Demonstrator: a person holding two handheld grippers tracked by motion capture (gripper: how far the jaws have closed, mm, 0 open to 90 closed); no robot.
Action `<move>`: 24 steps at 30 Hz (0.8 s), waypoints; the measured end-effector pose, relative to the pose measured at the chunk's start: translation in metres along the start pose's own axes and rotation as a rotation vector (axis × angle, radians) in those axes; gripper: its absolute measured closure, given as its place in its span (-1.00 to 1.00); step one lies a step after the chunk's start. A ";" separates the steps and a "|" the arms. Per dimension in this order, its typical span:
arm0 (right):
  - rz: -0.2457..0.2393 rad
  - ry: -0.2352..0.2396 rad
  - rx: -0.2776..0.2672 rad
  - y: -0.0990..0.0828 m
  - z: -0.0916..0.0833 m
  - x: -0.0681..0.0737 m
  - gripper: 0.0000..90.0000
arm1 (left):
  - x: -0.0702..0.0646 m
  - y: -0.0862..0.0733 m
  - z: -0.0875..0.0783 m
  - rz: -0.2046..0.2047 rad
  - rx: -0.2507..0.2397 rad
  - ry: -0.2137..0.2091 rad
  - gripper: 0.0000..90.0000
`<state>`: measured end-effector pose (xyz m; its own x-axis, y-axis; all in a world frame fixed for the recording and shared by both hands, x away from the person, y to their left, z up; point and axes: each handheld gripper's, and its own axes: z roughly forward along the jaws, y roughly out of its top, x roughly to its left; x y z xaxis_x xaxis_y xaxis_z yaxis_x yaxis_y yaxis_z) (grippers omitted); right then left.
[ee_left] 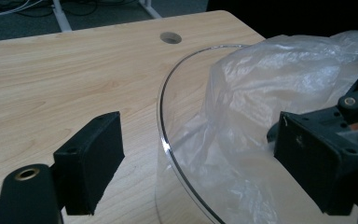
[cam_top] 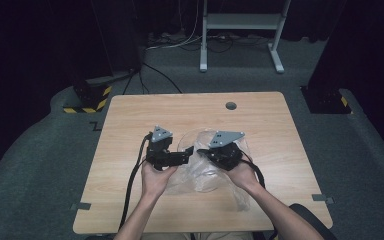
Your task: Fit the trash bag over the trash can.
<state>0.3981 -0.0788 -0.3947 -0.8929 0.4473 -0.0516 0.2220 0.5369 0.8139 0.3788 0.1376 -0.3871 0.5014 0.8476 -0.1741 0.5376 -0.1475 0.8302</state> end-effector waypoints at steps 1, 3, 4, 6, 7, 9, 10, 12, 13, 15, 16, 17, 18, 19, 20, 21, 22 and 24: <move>0.001 0.010 0.002 0.000 0.000 0.001 0.99 | 0.000 0.000 0.001 -0.003 0.001 -0.003 -0.65; 0.004 0.027 -0.002 0.000 -0.001 0.001 0.94 | 0.000 0.000 0.003 -0.001 0.010 -0.001 -0.65; 0.009 0.033 -0.006 0.000 -0.001 0.001 0.89 | -0.001 0.000 0.004 -0.009 0.009 0.000 -0.65; 0.017 0.048 -0.016 0.000 -0.002 0.001 0.80 | -0.001 0.001 0.006 -0.007 0.014 -0.001 -0.66; 0.018 0.048 -0.022 0.000 -0.004 0.001 0.74 | -0.002 0.001 0.008 -0.006 0.021 0.001 -0.66; 0.021 0.044 -0.036 -0.001 -0.008 0.002 0.63 | -0.001 0.002 0.010 -0.001 0.032 0.009 -0.66; 0.025 0.039 -0.045 -0.001 -0.010 0.001 0.57 | -0.001 0.003 0.012 -0.002 0.037 0.010 -0.66; 0.041 0.040 -0.062 -0.001 -0.016 0.000 0.49 | 0.000 0.004 0.015 -0.003 0.052 0.017 -0.65; 0.051 0.041 -0.073 -0.002 -0.019 -0.001 0.44 | 0.000 0.005 0.016 -0.005 0.056 0.017 -0.65; 0.061 0.031 -0.086 -0.003 -0.024 -0.002 0.38 | 0.001 0.007 0.019 0.006 0.068 0.031 -0.65; 0.066 0.023 -0.091 -0.003 -0.028 -0.002 0.35 | 0.001 0.007 0.020 0.010 0.073 0.035 -0.65; 0.070 0.012 -0.099 -0.004 -0.031 -0.002 0.32 | 0.001 0.008 0.022 0.019 0.080 0.040 -0.65; 0.076 -0.004 -0.106 -0.005 -0.035 -0.003 0.29 | 0.000 0.009 0.023 0.015 0.082 0.043 -0.65; 0.082 -0.023 -0.115 -0.005 -0.040 -0.003 0.26 | 0.000 0.009 0.025 0.015 0.087 0.044 -0.65; 0.092 -0.043 -0.123 -0.006 -0.044 -0.005 0.24 | 0.001 0.010 0.026 0.019 0.094 0.043 -0.65; 0.099 -0.062 -0.132 -0.008 -0.049 -0.006 0.22 | 0.001 0.011 0.027 0.024 0.096 0.045 -0.65; 0.112 -0.080 -0.142 -0.009 -0.054 -0.008 0.20 | 0.001 0.012 0.029 0.023 0.096 0.047 -0.65; 0.137 -0.117 -0.158 -0.013 -0.064 -0.013 0.18 | 0.003 0.013 0.031 0.021 0.099 0.050 -0.64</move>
<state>0.3817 -0.1369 -0.3674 -0.8053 0.5929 0.0061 0.2654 0.3513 0.8979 0.4083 0.1219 -0.3930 0.4800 0.8677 -0.1288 0.5931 -0.2128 0.7765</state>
